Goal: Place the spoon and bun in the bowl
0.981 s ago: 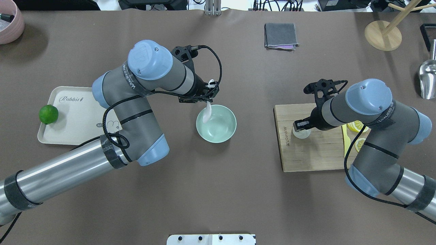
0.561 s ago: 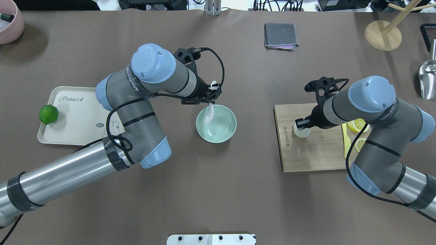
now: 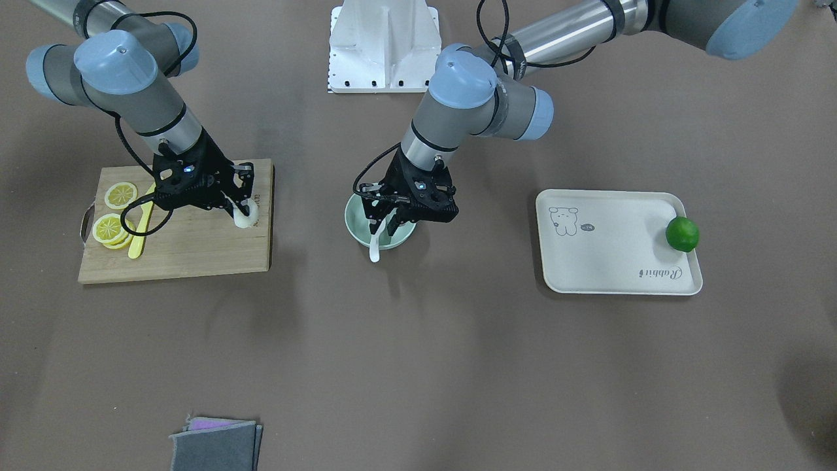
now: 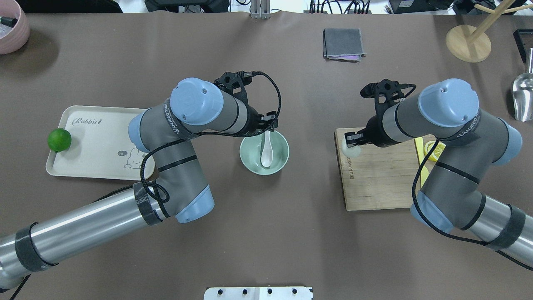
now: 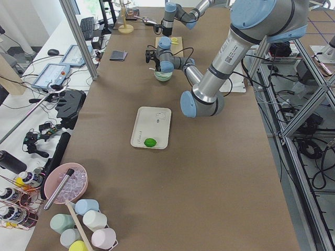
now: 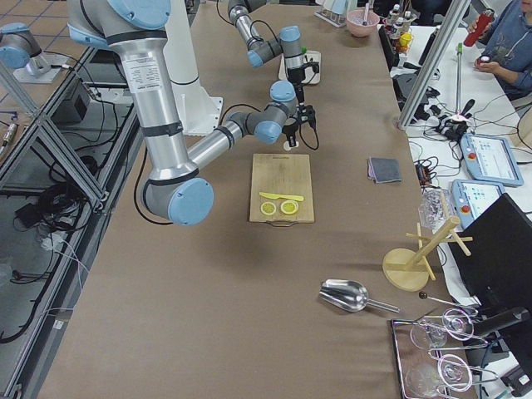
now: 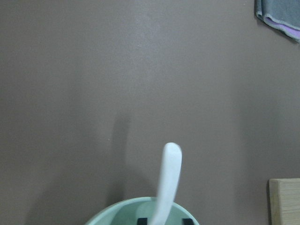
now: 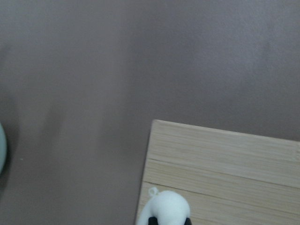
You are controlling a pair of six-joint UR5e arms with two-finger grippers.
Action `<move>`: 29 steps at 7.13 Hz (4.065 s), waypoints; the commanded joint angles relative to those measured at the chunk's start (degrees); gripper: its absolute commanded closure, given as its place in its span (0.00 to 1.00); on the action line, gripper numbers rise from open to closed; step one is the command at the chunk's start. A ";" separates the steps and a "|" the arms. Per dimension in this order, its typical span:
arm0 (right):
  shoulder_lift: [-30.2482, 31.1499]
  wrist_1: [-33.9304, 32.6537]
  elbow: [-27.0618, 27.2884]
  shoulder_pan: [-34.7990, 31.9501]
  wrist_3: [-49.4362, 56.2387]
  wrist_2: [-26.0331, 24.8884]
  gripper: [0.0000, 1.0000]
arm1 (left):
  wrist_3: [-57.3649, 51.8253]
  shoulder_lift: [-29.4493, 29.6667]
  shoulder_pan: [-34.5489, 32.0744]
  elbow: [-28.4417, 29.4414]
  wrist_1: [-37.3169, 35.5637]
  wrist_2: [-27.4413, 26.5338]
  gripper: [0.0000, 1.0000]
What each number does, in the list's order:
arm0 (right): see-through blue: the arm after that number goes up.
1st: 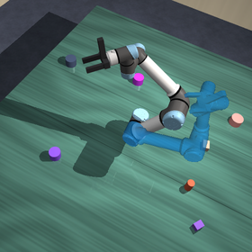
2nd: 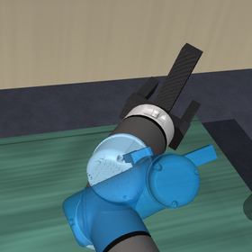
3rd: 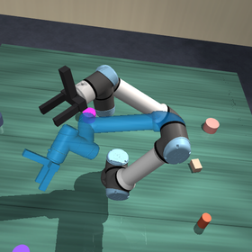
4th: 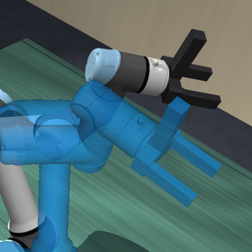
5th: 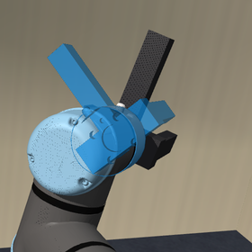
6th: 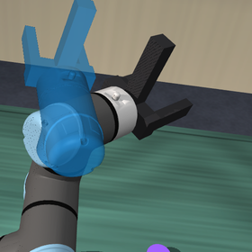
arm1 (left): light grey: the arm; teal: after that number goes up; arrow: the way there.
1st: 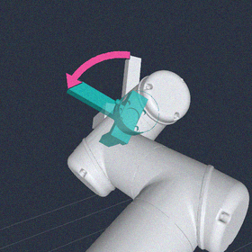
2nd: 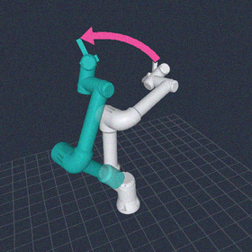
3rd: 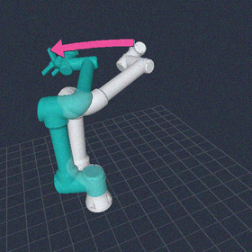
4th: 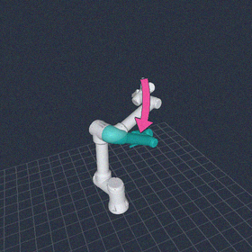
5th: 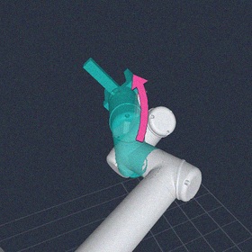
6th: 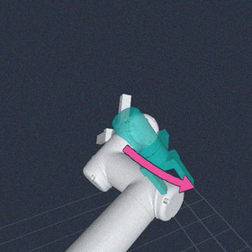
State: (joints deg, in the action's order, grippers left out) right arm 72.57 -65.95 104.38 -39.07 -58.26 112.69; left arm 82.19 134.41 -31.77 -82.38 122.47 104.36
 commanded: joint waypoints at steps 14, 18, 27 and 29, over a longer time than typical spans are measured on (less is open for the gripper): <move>-7.62 -4.54 4.61 8.84 -14.78 -12.76 0.00 | -17.42 -32.28 -22.46 -22.13 -0.13 28.27 0.02; 7.45 -4.63 5.05 -14.57 7.00 10.30 0.00 | -34.10 -40.41 -30.86 -22.31 -0.39 30.10 0.02; 21.83 -18.60 -5.41 -47.68 70.65 18.27 0.00 | -85.97 -61.38 -55.60 -19.77 -15.33 25.73 0.02; 22.09 -18.52 -5.41 -47.68 70.56 18.27 0.00 | -84.13 -60.41 -55.51 -20.63 -19.26 26.24 0.02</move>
State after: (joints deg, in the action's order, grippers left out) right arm 94.43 -84.49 99.02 -86.70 12.27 130.96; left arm -2.98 73.32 -87.32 -102.78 105.71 130.74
